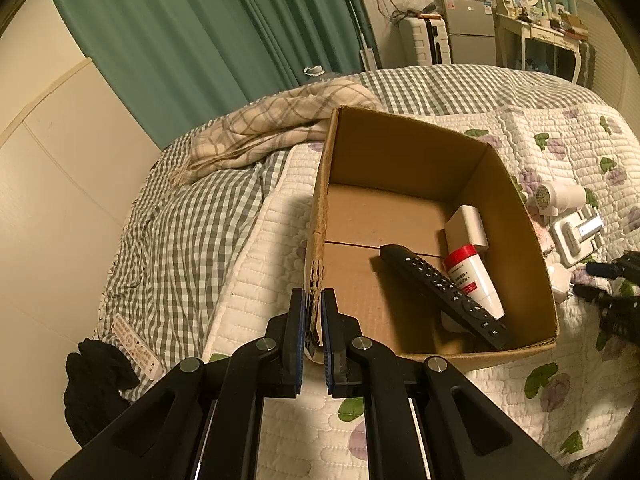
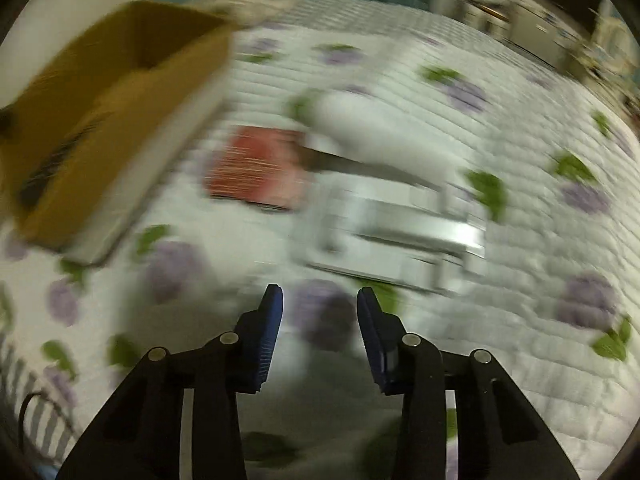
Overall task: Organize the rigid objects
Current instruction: 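Move the open right gripper to the white charger and grasp it, then carry the white charger into the box and open the right gripper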
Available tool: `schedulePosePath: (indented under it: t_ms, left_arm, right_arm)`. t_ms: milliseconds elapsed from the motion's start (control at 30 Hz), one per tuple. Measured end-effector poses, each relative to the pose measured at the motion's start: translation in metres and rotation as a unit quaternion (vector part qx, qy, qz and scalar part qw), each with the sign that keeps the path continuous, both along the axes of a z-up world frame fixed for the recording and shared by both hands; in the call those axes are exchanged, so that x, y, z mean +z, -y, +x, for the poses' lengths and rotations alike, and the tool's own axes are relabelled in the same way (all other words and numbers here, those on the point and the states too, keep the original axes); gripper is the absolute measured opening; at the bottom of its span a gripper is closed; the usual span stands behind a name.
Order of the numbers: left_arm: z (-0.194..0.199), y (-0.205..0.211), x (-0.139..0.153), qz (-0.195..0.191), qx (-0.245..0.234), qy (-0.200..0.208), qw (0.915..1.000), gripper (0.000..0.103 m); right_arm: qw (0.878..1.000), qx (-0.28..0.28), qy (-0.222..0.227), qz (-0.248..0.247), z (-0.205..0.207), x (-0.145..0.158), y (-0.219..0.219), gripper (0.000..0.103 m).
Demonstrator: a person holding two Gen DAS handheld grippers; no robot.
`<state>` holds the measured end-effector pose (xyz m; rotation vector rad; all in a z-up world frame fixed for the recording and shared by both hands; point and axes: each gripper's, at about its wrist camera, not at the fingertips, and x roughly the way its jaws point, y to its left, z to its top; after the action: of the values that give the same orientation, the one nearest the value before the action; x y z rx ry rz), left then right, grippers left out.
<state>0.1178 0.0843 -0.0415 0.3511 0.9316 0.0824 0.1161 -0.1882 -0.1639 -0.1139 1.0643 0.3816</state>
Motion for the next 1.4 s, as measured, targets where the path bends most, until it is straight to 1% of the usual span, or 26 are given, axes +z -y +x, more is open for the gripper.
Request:
schedulePosePath:
  t_ms: [67, 133, 200, 333, 367, 400, 467, 500, 600, 733, 800, 900, 1033, 1067, 1233, 1333, 1400]
  left_arm:
    - [0.0, 0.0, 0.0, 0.002, 0.0, -0.001, 1.0, 0.007]
    - [0.001, 0.0, 0.0, 0.003, -0.001, -0.001, 1.0, 0.007]
    - [0.001, 0.0, 0.0, 0.004, -0.001, -0.002, 1.0, 0.007]
    - [0.001, 0.0, 0.0, 0.006, -0.001, -0.002, 1.0, 0.007]
    - [0.001, 0.0, 0.0, 0.006, -0.001, -0.002, 1.0, 0.007]
    - [0.001, 0.0, 0.0, 0.007, -0.001, -0.002, 1.0, 0.007]
    - [0.001, 0.0, 0.0, 0.008, -0.001, -0.002, 1.0, 0.007]
    - [0.001, 0.0, 0.0, 0.008, -0.001, -0.002, 1.0, 0.007]
    - [0.001, 0.0, 0.0, 0.008, -0.001, -0.002, 1.0, 0.007]
    - [0.001, 0.001, 0.0, 0.008, -0.001, -0.002, 1.0, 0.007]
    - [0.001, 0.0, 0.0, 0.008, -0.002, -0.002, 1.0, 0.007]
    - [0.001, 0.001, -0.001, 0.006, -0.003, -0.003, 1.0, 0.007]
    - [-0.001, 0.001, -0.001, 0.002, -0.004, -0.003, 1.0, 0.007]
    - [-0.001, 0.001, -0.001, 0.001, -0.004, -0.003, 1.0, 0.007]
    - [-0.001, 0.001, 0.0, 0.0, -0.004, -0.003, 1.0, 0.007]
    - [-0.001, 0.001, 0.0, 0.0, -0.004, -0.002, 1.0, 0.007]
    - [-0.001, 0.001, -0.001, 0.002, -0.004, -0.001, 1.0, 0.007]
  right_arm:
    - [1.0, 0.03, 0.003, 0.007, -0.001, 0.001, -0.016, 0.039]
    - [0.999, 0.037, -0.004, 0.001, 0.005, -0.005, -0.027, 0.04]
    - [0.999, 0.036, -0.008, -0.003, 0.011, -0.009, -0.033, 0.05]
    - [1.0, 0.028, -0.013, 0.001, 0.024, -0.012, -0.034, 0.052]
    - [0.999, 0.029, -0.016, 0.004, 0.027, -0.014, -0.034, 0.056]
    - [0.999, 0.033, -0.022, 0.006, 0.032, -0.018, -0.035, 0.057]
    - [0.998, 0.044, -0.038, 0.001, 0.044, -0.029, -0.04, 0.057]
    - [0.998, 0.047, -0.038, -0.009, 0.046, -0.031, -0.044, 0.058]
    - [0.998, 0.055, -0.026, -0.025, 0.046, -0.03, -0.051, 0.057]
    - [0.998, 0.049, -0.004, -0.032, 0.038, -0.023, -0.051, 0.055]
    - [0.998, 0.044, 0.02, -0.036, 0.027, -0.011, -0.048, 0.053]
    - [0.997, 0.037, 0.055, -0.028, 0.011, 0.018, -0.042, 0.051]
    - [0.994, 0.024, 0.104, -0.015, 0.008, 0.064, -0.038, 0.05]
    - [0.992, 0.021, 0.12, -0.009, 0.008, 0.081, -0.039, 0.05]
    - [0.983, 0.032, 0.178, 0.012, 0.023, 0.14, -0.064, 0.049]
    - [0.979, 0.043, 0.2, 0.02, 0.03, 0.162, -0.087, 0.049]
    - [0.977, 0.052, 0.205, 0.025, 0.035, 0.166, -0.107, 0.049]
